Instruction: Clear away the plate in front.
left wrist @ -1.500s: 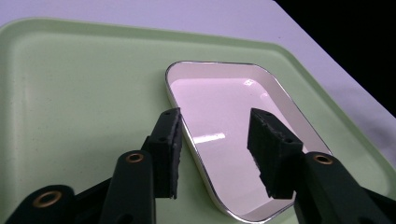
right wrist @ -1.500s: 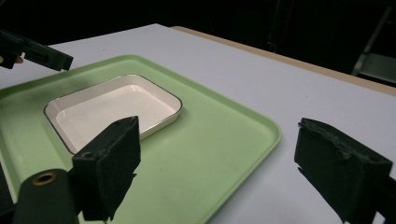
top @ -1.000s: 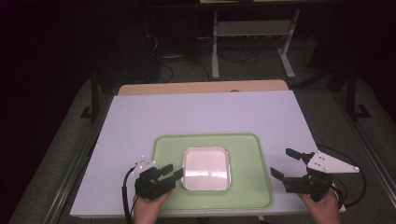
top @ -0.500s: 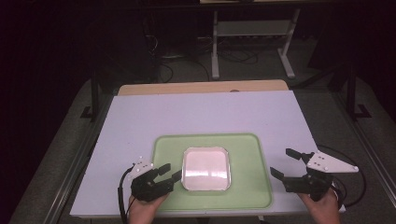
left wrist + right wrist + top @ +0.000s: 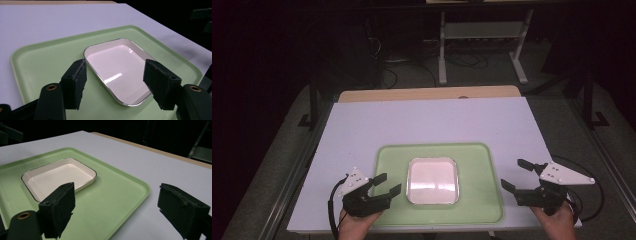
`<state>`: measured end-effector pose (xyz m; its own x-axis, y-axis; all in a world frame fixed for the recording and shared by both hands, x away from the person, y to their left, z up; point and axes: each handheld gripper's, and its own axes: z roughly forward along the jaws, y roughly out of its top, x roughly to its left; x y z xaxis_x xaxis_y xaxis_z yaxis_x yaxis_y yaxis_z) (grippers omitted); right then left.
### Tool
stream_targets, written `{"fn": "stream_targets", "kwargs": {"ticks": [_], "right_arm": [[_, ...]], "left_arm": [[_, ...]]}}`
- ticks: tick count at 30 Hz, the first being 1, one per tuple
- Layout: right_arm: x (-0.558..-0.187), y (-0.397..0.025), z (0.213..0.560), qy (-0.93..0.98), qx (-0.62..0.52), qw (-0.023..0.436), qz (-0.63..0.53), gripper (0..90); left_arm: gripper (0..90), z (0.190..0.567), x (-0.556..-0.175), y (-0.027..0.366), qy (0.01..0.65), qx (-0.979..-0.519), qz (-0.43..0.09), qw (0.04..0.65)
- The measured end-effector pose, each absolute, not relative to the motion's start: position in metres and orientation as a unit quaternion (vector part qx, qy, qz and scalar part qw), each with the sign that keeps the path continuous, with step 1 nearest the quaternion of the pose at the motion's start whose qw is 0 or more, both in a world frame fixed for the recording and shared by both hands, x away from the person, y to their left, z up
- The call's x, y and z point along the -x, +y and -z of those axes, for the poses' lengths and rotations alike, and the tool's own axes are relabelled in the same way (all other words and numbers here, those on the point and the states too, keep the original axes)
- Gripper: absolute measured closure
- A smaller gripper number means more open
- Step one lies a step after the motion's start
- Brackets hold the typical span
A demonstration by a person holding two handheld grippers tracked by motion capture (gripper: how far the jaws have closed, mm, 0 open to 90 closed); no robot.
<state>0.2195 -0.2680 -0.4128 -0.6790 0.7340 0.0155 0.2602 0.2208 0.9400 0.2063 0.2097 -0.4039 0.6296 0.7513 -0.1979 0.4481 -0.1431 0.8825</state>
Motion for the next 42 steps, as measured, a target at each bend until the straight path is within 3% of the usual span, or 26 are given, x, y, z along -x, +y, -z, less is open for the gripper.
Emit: {"fn": "stream_targets", "kwargs": {"ticks": [19, 42], "right_arm": [[-0.22, -0.266, 0.413, 0.749, -0.333, 0.223, -0.528, 13.6], [-0.221, -0.264, 0.416, 0.757, -0.329, 0.215, -0.522, 13.5]], "left_arm": [[21.3, 0.398, -0.198, 0.23, 0.368, -0.761, -0.159, 0.51], [16.9, 0.414, -0.189, 0.239, 0.356, -0.773, -0.175, 0.494]]}}
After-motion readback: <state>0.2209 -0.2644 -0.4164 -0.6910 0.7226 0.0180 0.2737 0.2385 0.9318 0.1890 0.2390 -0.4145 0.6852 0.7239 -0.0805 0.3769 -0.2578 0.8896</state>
